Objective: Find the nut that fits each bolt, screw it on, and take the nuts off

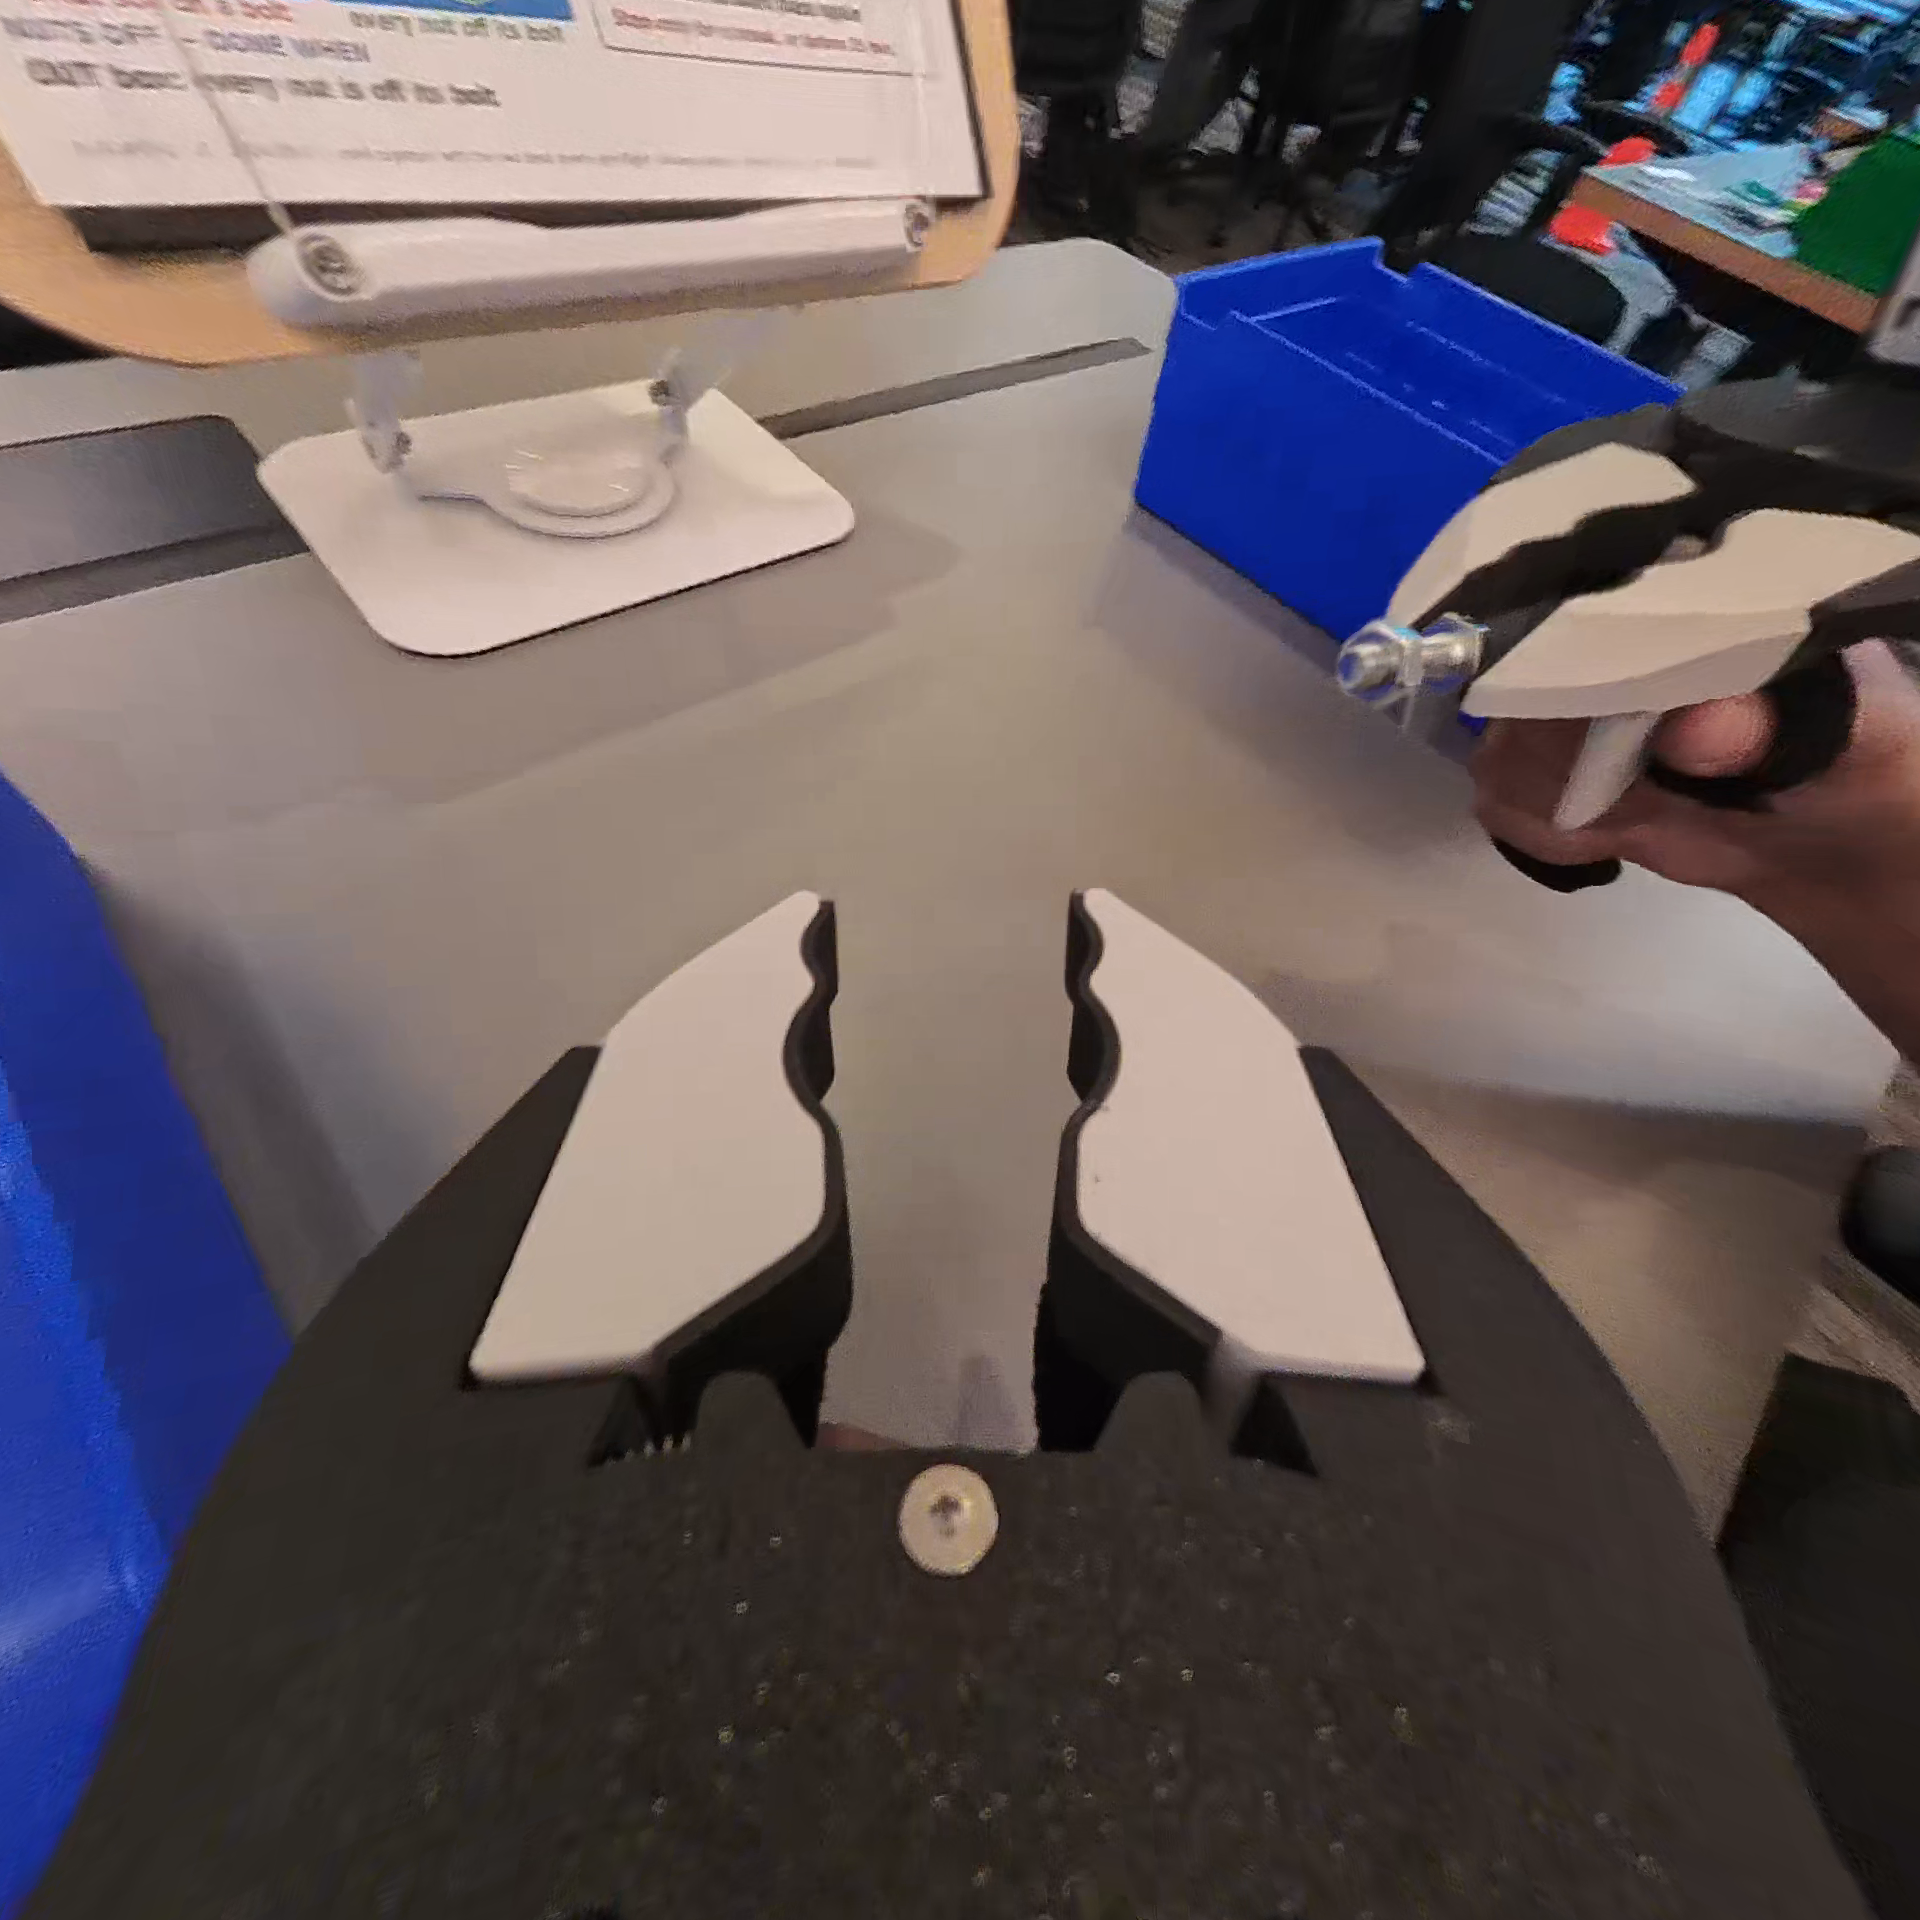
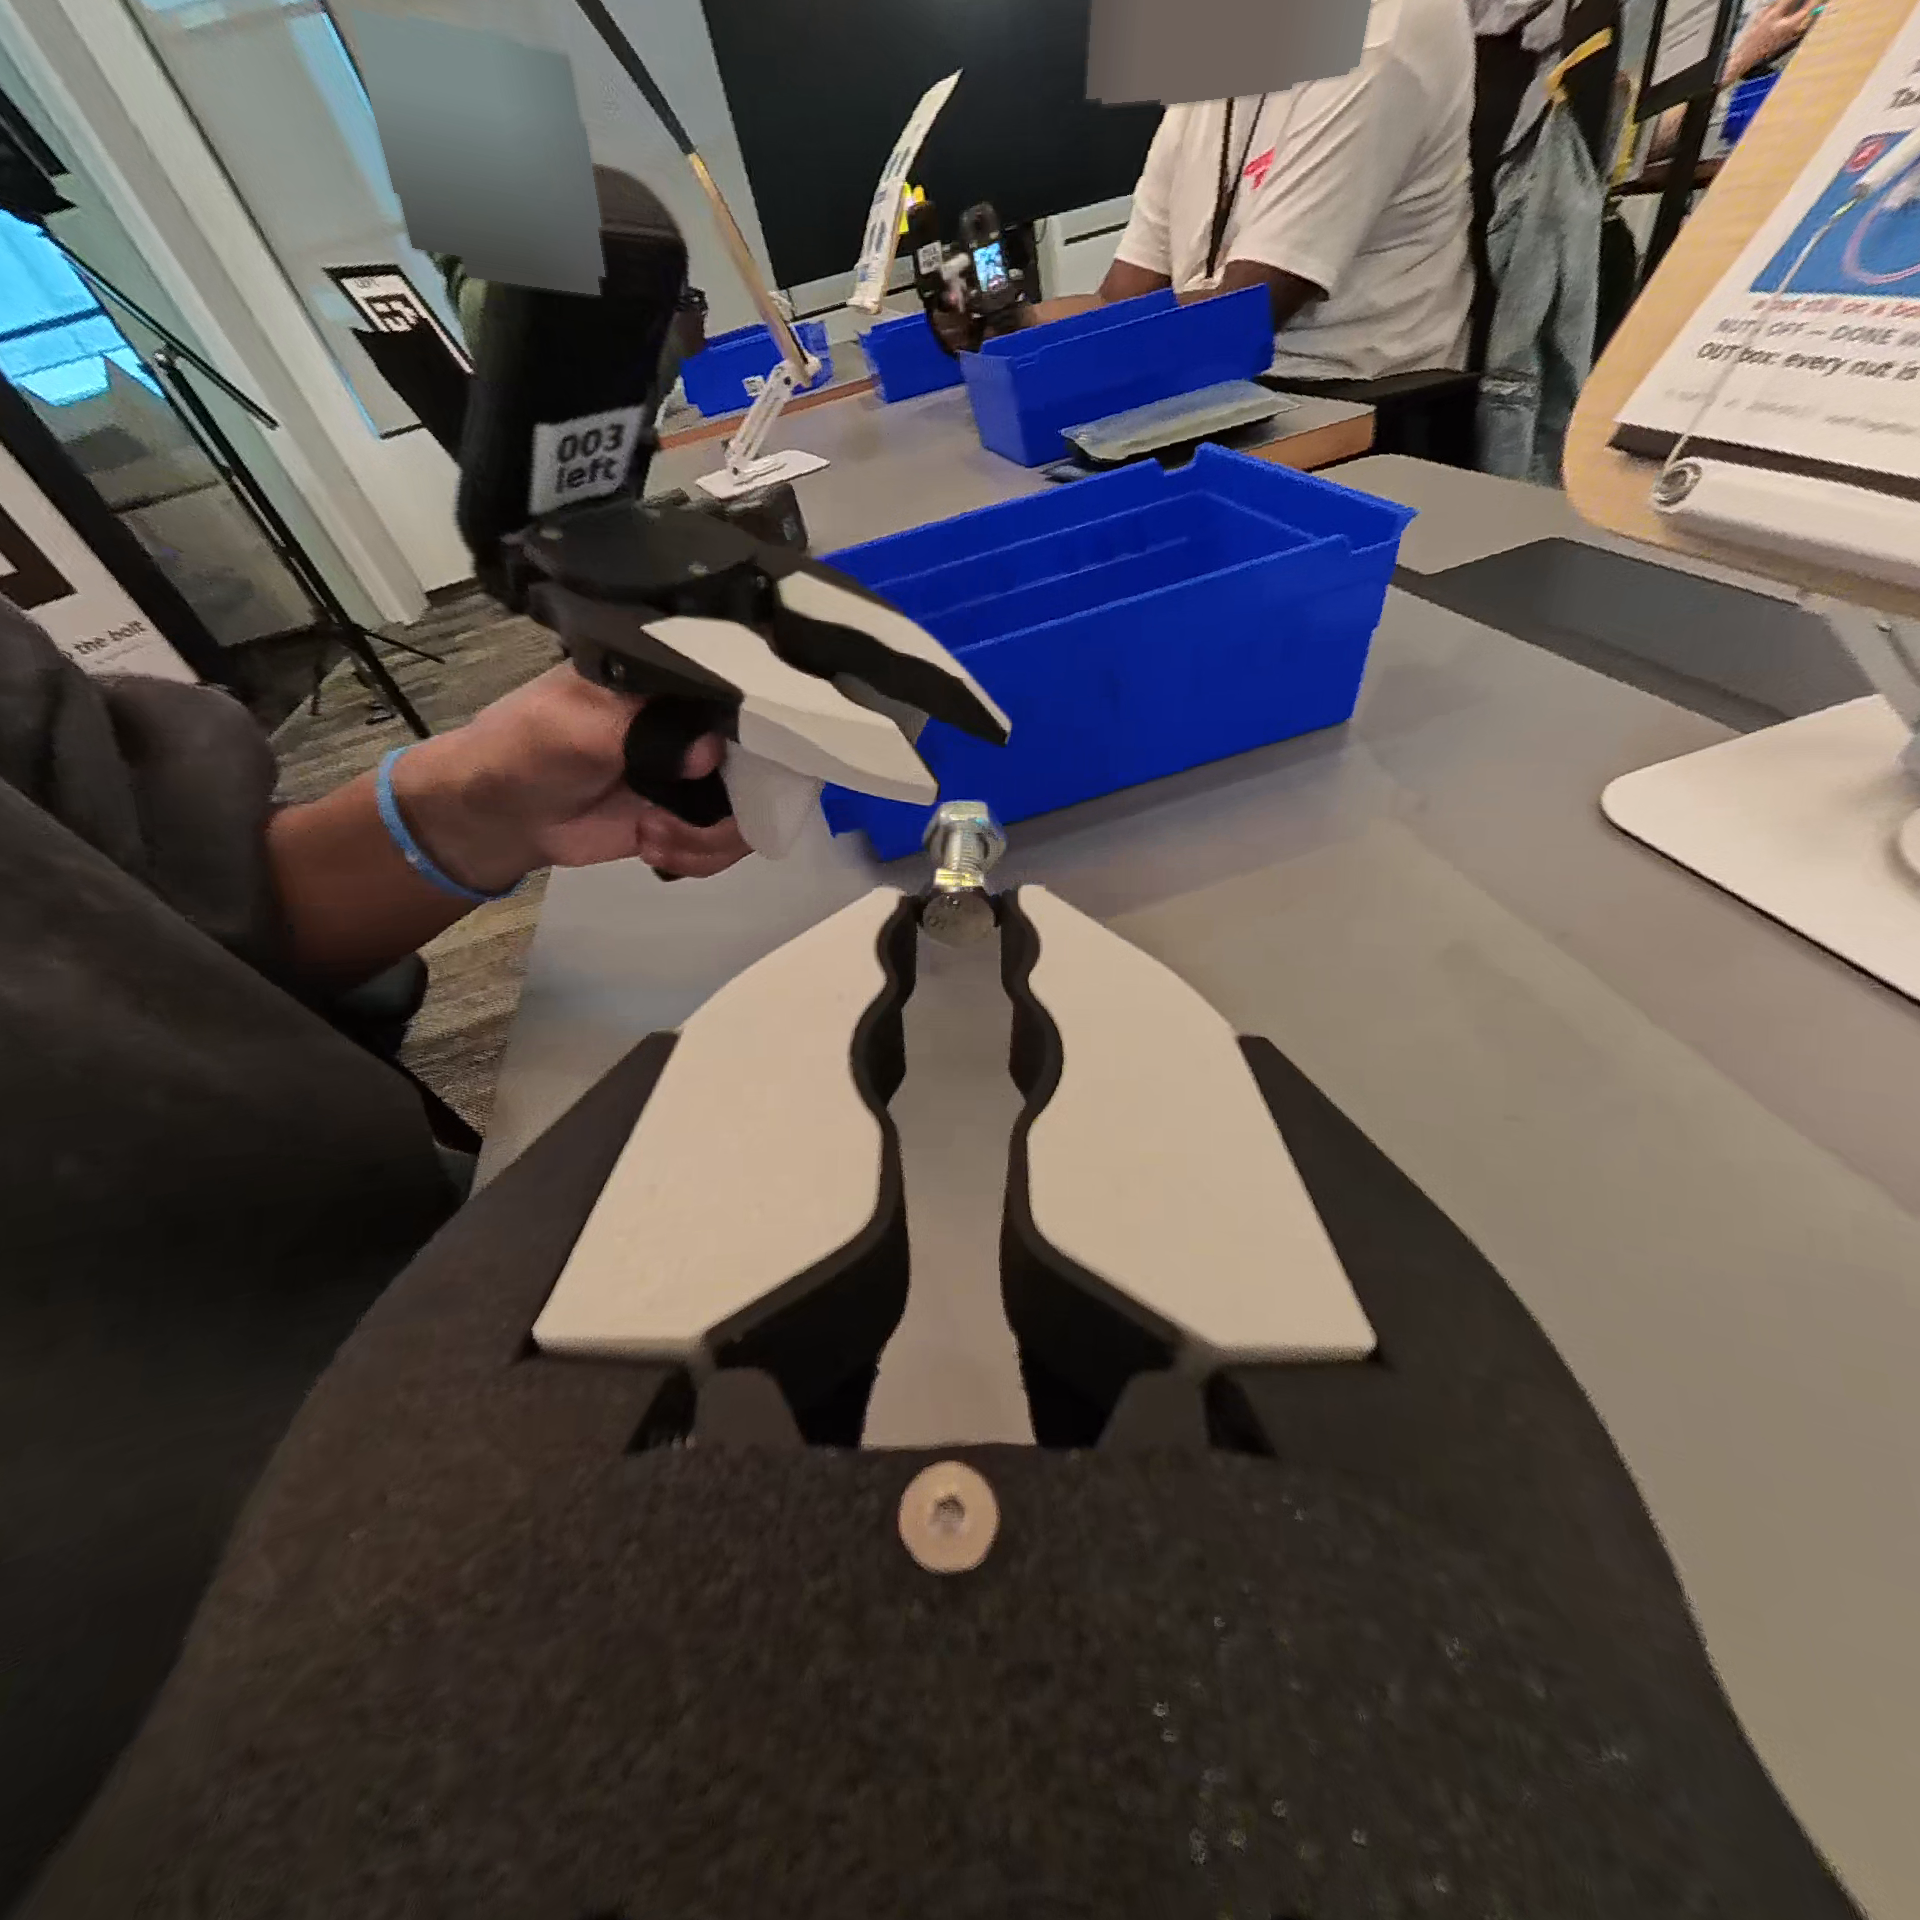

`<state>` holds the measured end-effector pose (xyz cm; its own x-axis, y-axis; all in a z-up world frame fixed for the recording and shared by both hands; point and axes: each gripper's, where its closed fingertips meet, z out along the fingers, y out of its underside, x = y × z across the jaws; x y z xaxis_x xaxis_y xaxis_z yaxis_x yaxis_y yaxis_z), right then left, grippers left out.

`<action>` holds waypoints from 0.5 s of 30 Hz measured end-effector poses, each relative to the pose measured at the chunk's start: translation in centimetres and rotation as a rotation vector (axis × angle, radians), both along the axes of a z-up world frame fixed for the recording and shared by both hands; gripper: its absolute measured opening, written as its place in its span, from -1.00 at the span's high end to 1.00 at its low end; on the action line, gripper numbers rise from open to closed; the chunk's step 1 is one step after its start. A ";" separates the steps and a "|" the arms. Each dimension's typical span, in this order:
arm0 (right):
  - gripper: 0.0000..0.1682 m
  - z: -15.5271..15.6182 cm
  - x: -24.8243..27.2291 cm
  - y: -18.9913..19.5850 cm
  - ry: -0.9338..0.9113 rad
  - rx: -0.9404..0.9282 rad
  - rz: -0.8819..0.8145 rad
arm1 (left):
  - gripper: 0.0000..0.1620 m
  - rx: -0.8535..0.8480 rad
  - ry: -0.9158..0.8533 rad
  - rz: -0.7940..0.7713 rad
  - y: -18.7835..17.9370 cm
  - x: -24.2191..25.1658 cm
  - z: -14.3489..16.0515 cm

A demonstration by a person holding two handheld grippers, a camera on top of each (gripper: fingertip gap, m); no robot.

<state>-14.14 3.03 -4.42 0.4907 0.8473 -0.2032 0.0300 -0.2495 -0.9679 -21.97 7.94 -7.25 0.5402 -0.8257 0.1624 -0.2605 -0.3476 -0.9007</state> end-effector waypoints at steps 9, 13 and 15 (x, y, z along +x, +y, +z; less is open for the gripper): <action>0.81 4.4 4.4 -1.8 -0.034 0.104 -0.082 | 0.44 -0.229 -0.161 -0.214 -4.0 1.5 0.4; 0.81 5.7 22.1 -0.9 -0.293 0.036 -0.643 | 0.44 -0.194 -0.129 -0.184 -4.3 0.5 -0.4; 0.81 0.5 30.8 -1.1 -0.469 -0.229 -0.841 | 0.44 -0.204 -0.133 -0.192 -4.6 0.6 -0.7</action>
